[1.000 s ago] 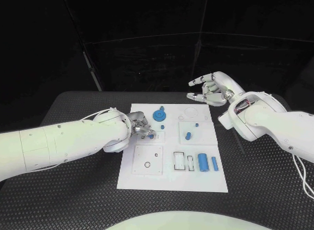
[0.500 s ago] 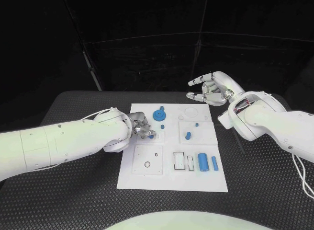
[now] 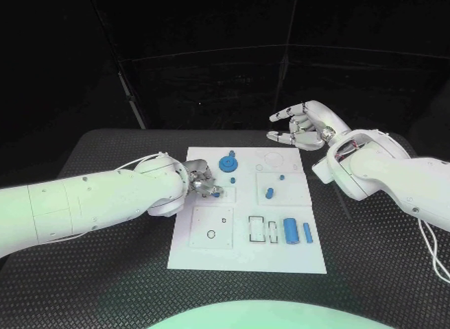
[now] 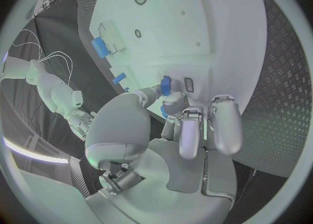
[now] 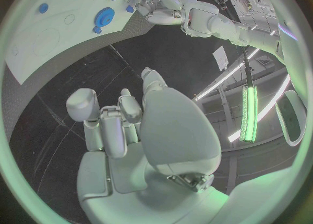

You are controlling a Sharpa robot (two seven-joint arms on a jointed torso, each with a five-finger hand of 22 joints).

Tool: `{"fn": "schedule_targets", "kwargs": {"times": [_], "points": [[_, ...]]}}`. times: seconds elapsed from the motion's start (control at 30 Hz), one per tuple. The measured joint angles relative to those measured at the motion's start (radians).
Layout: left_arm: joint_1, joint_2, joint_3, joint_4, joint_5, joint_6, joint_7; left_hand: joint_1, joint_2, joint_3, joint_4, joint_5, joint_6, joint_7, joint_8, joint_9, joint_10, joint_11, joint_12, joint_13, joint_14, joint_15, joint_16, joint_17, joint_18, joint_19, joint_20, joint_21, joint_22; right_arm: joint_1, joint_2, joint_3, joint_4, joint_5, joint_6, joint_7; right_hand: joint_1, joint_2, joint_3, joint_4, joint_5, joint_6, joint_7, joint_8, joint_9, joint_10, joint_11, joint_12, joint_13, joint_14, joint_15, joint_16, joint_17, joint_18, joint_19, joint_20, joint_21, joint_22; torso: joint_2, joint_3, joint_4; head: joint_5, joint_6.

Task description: Assemble the parts on the task board

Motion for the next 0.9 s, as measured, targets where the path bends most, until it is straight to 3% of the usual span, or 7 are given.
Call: {"fn": "schedule_targets", "kwargs": {"times": [0.17,0.67,0.73,0.9], "points": [[0.000,0.001,0.000,-0.002,-0.001,0.005,-0.001,-0.014,-0.015,0.010,-0.026,0.000,0.006,-0.006,0.005,0.003,0.004,-0.004,0.004,0.002,0.000,-0.007,0.000,0.000,0.000,0.000,0.000,0.000,0.002,0.000,0.001,0.000,-0.001,0.000,0.000,0.000,0.000,0.000,0.000,0.000,0.000,0.000,0.000,0.000,0.000,0.000,0.000,0.000,0.000,0.000,0.000,0.000,0.000,0.000,0.000,0.000,0.000,0.000,0.000,0.0000,0.0000,0.000,0.000],[0.000,0.008,0.000,-0.010,-0.002,0.014,-0.002,-0.033,-0.018,0.006,-0.044,0.000,0.015,-0.014,0.020,0.002,0.007,-0.007,0.015,0.009,-0.004,-0.011,0.000,0.000,0.000,0.003,-0.003,0.000,0.010,0.000,0.002,0.000,-0.003,0.000,0.000,0.000,-0.008,0.000,0.000,0.000,0.000,0.000,0.000,0.006,0.000,0.000,0.000,0.000,0.000,0.000,0.000,0.000,0.000,0.000,0.000,0.000,0.000,-0.001,0.000,0.0000,0.0005,0.000,0.000],[0.000,0.009,0.000,-0.011,-0.002,0.014,-0.002,-0.035,-0.020,0.009,-0.050,0.000,0.017,-0.016,0.020,0.002,0.007,-0.007,0.015,0.009,-0.004,-0.011,0.000,0.000,-0.016,0.003,-0.003,0.000,0.011,0.000,0.002,0.000,-0.003,0.000,0.000,0.000,-0.008,0.000,0.000,0.000,0.000,0.000,0.000,0.006,0.000,0.000,0.000,0.000,-0.001,0.000,0.000,0.000,0.000,0.000,0.000,0.000,0.000,-0.002,0.000,0.0000,0.0005,0.000,0.000],[0.000,0.013,0.000,-0.016,-0.002,0.015,-0.003,-0.052,-0.019,0.014,-0.063,0.000,0.020,-0.016,0.026,0.003,0.007,-0.007,0.022,0.012,-0.004,-0.011,0.000,0.000,-0.015,0.003,-0.003,0.004,0.014,0.000,0.003,0.000,-0.003,0.000,0.000,0.000,-0.008,0.000,-0.002,0.002,0.000,0.000,0.000,0.006,0.000,0.000,0.000,0.000,-0.002,0.000,0.000,0.000,0.000,0.000,0.000,0.000,0.000,-0.002,0.000,0.0000,0.0005,0.000,0.000]]}}
